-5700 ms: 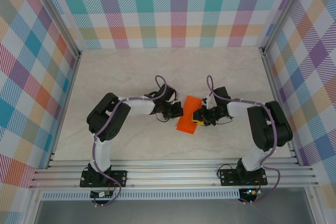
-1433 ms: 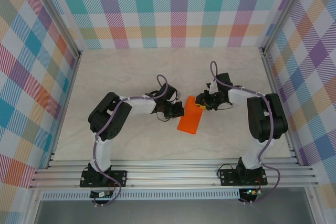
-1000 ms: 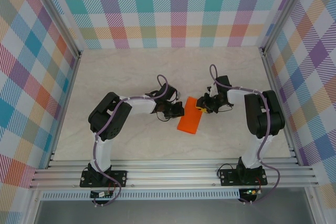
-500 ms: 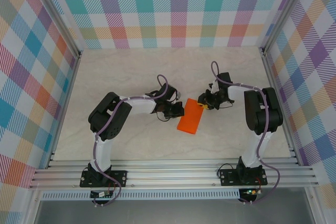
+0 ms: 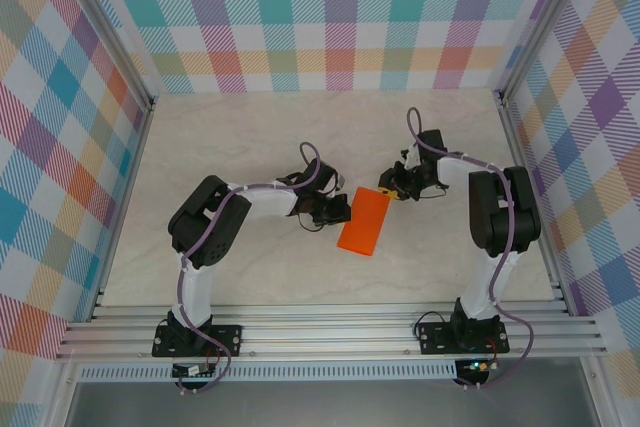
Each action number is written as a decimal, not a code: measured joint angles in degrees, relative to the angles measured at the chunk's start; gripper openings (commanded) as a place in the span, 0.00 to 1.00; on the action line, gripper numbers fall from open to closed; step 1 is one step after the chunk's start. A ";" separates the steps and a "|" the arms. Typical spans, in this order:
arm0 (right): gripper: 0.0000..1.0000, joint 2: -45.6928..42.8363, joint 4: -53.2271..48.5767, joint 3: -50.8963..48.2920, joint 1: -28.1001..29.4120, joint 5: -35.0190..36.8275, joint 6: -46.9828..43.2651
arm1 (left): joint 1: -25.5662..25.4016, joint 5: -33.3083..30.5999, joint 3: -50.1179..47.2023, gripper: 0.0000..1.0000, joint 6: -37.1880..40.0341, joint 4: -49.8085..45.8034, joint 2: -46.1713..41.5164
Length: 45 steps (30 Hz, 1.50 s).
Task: Fold a paper plane with a square sheet of paper (pick it up from the middle)
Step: Fold the square sheet of paper in half at the center of the table.
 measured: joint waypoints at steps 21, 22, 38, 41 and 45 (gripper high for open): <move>0.41 -0.94 -5.25 0.96 -0.52 2.91 -1.86 | -0.24 -0.44 -0.79 0.00 -0.50 -0.28 -1.03; 0.44 -1.97 -6.14 1.01 -0.50 3.61 -1.99 | -0.35 -0.57 -1.09 0.00 -0.72 -0.35 -1.31; 0.51 -5.14 -12.15 0.42 8.07 10.84 -1.92 | -1.16 -9.97 -11.13 0.02 -4.87 -1.68 -12.87; 0.51 -3.82 -12.39 1.14 8.92 11.69 -1.81 | -1.16 -12.17 -13.03 0.02 -5.88 -1.66 -15.63; 0.52 -3.10 -13.38 1.70 9.46 13.64 -1.42 | -1.05 -14.56 -14.80 0.04 -6.49 -1.75 -18.34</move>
